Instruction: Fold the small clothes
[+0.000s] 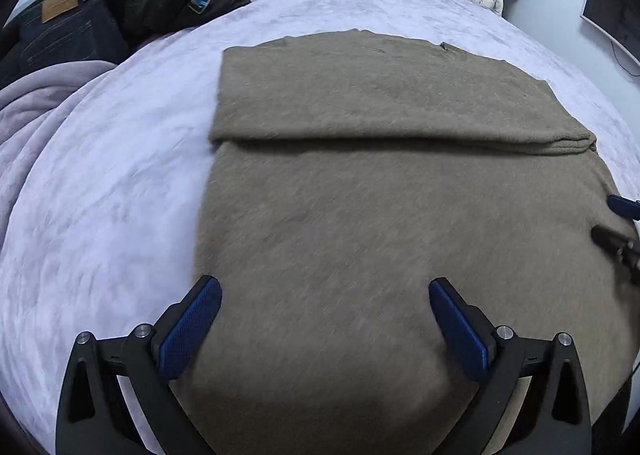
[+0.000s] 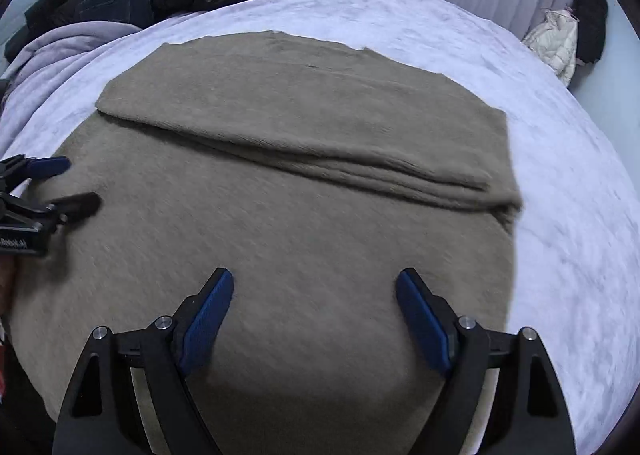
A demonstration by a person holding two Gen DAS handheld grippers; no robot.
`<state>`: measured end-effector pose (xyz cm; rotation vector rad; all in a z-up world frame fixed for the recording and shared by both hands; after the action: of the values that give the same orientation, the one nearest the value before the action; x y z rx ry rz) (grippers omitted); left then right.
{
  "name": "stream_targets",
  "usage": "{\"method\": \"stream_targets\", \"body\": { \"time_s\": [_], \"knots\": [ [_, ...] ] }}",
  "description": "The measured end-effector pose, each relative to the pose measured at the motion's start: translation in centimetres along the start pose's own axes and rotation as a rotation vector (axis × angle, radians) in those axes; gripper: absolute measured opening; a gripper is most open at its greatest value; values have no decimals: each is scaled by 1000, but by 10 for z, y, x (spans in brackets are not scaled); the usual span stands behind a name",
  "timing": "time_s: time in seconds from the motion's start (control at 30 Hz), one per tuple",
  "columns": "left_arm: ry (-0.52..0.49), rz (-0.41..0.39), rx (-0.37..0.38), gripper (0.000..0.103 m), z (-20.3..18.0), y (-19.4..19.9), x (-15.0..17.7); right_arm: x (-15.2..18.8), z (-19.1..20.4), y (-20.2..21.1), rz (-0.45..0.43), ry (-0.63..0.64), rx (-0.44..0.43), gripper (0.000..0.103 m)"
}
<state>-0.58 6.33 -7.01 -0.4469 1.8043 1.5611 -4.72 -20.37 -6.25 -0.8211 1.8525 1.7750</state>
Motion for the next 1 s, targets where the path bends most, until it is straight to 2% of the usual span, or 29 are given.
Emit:
{"method": "stream_targets", "body": {
  "time_s": [0.07, 0.1, 0.17, 0.23, 0.3, 0.37, 0.43, 0.47, 0.5, 0.53, 0.63, 0.7, 0.77, 0.83, 0.87, 0.93, 1.0],
  "knots": [
    [0, -13, -12, 103, 5, 9, 6, 14, -23, 12, -2, -70, 1, 87],
    [-6, -18, -41, 103, 6, 15, 8, 19, -27, 18, -5, -84, -2, 87],
    [36, 7, -82, 103, 9, 23, 10, 24, -27, 29, -2, -61, 63, 89],
    [82, -11, -85, 103, 3, 39, 8, 22, -18, 41, -6, -64, 106, 89],
    [51, -75, -57, 103, -21, 57, 4, 15, 5, 59, -68, -51, 62, 89],
    [-26, -101, -45, 103, -53, 65, 6, 10, 44, 71, -112, 11, 3, 89],
    [-108, -86, -63, 103, -71, 63, 17, 11, 84, 69, -117, 122, -10, 89],
    [-147, -50, -93, 103, -74, 54, 28, 15, 96, 64, -106, 159, -7, 89],
    [-158, -21, -110, 103, -71, 47, 37, 23, 101, 55, -75, 180, -6, 89],
    [-135, -19, -89, 103, -63, 47, 45, 29, 102, 48, -50, 184, -4, 88],
    [-59, -51, -42, 103, -30, 63, 57, 39, 68, 47, -63, 93, -52, 89],
    [-73, -63, -33, 103, -13, 73, 67, 48, 33, 53, -61, 43, -42, 90],
    [-90, -71, -56, 103, 0, 79, 77, 59, 7, 59, -54, 15, -44, 92],
    [-34, -57, -30, 103, 10, 83, 84, 69, -5, 68, -59, 13, -51, 92],
    [-16, -43, -41, 103, 15, 84, 85, 70, -8, 70, -59, 27, -32, 92],
    [39, -26, -53, 103, 20, 92, 86, 75, -6, 76, -41, 53, 62, 94],
    [43, -51, -46, 103, 12, 102, 80, 76, -2, 91, -61, 26, 78, 94]
  ]
}}
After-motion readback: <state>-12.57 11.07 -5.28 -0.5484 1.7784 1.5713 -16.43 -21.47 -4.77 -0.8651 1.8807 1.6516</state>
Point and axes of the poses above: each gripper's, at about its wrist camera, not at the fingertips, and y roughly against the way its jaws point, z to its left, x to its underside, the point moved 5 cm from there along -y, roughly the way its jaws point, and after that the axes turned 11 degrees about -z, right-handed, at the moved point
